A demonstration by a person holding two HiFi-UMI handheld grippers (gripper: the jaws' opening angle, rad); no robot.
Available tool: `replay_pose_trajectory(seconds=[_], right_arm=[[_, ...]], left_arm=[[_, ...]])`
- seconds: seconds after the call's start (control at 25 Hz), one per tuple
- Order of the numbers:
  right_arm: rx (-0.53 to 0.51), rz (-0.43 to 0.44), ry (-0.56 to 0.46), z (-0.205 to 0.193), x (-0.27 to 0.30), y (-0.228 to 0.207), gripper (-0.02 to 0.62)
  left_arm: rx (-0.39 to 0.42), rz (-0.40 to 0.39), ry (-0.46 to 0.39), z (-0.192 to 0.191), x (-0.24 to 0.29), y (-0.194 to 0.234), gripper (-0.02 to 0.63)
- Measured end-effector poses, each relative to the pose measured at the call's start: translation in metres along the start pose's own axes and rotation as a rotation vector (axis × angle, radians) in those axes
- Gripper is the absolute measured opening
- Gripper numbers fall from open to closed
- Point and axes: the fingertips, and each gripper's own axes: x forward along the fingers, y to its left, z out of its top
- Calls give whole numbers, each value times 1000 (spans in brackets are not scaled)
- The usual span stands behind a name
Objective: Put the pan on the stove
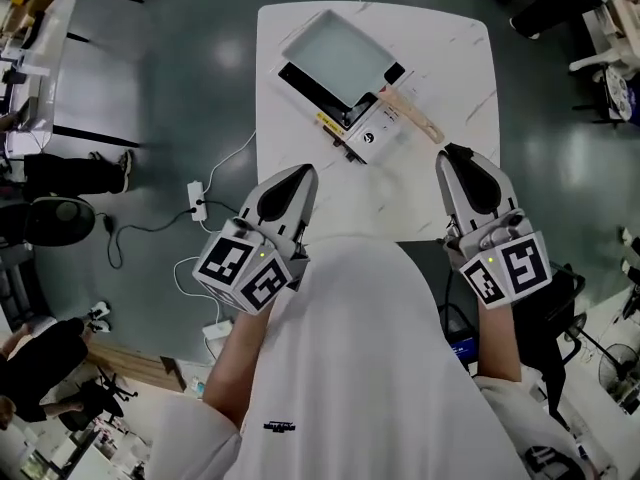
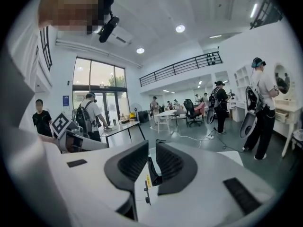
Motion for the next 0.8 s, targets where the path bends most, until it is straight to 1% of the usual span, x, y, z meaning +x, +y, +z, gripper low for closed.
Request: replay_pose_trajectory(seconds=[0.32,0.6,0.64,0.68,0.8], right_arm=[[29,-4,6,-25,-3,24,54],[27,-12,6,-31,-9,34,52],[24,-17,5,-31,-10,34,20],[22,-21,5,-32,-10,34,5],[14,-18,10,-34,-11,37,5]], left_arm=[[24,10,9,-12,-9,-1,0],[46,5,6,-15,-12,-9,0],[53,5,5,-15,-13,-10,0],[57,6,4,-15,-13,-11,0],[59,7,3,-16,-15,-13,0]])
